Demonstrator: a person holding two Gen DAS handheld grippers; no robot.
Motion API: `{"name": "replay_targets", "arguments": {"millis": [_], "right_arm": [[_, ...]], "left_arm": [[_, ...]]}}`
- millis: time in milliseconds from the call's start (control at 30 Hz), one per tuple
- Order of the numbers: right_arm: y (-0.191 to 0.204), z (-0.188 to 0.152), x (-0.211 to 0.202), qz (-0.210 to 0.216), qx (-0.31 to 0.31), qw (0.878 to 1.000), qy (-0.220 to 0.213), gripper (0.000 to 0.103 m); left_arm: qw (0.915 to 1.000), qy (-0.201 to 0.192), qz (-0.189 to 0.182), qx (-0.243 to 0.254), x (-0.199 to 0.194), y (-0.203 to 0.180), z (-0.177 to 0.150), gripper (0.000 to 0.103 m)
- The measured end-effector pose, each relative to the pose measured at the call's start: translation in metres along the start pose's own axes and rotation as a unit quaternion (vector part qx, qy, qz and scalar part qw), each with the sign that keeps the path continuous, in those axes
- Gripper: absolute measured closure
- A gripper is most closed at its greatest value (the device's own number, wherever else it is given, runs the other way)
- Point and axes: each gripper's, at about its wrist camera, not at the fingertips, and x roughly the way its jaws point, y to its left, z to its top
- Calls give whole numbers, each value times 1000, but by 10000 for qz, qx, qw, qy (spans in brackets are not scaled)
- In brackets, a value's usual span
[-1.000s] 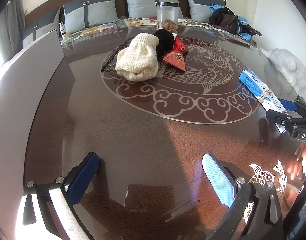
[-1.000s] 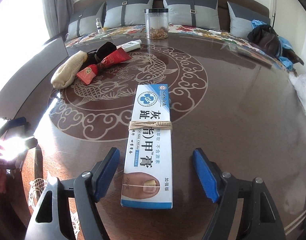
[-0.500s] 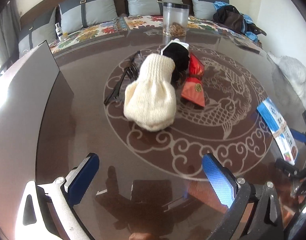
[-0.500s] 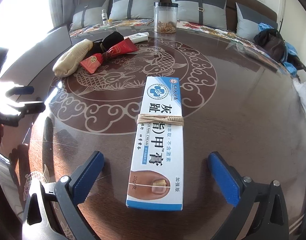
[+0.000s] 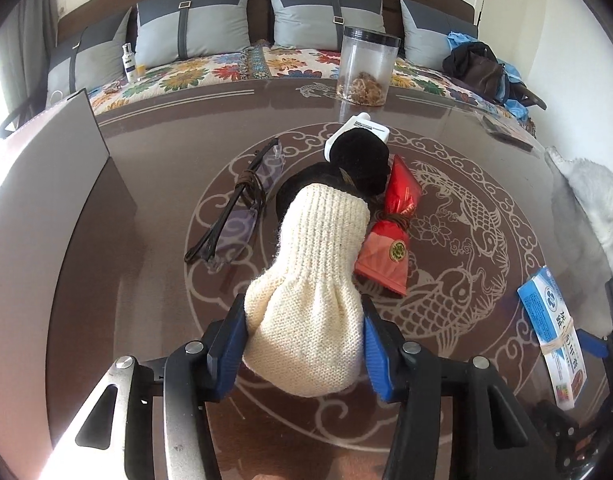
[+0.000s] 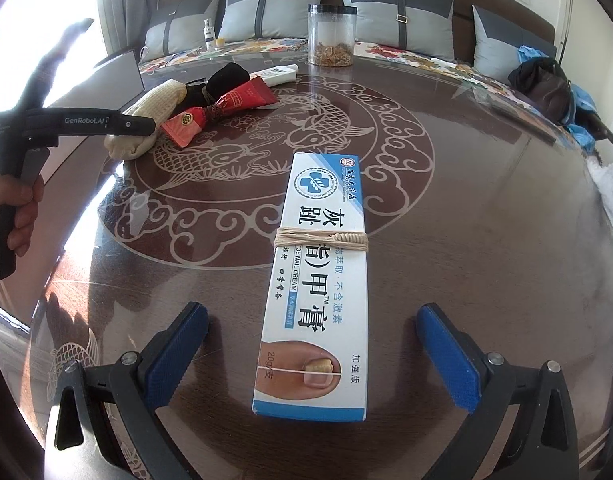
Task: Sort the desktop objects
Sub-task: 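Grasp the cream knit mitten with the left tool and lift it, then hold the mitten in the left tool while the right tool holds the cream box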
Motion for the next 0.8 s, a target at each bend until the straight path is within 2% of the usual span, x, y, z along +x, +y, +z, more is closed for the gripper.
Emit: {"name": "replay_targets", "arguments": {"millis": [267,333,400,433,567,667,700,800], "right_arm": [[0,-1,0,1,0,10000,0,0],[0,-1,0,1,0,10000,0,0],[0,-1,0,1,-1,10000,0,0],[0,-1,0,1,0,10000,0,0],[0,-1,0,1,0,10000,0,0],[0,0,0,-3,-2,10000,-1,0],[0,0,0,-3,-2,10000,-1,0],[0,0,0,-3,-3,10000,-1,0]], "left_arm": [[9992,99,-89,-380,-60,14,-82,50],[9990,86,-59,-434,-68,17,-95,45],[9990,106,-19,-428,-69,17,-103,27],[9991,118,0,-406,-68,17,-105,22],[9995,115,247,-181,-57,16,-109,18],[9986,-35,496,149,-53,11,-113,8],[9988,-7,466,147,-52,12,-113,2],[9993,67,337,120,-49,14,-112,0]]}}
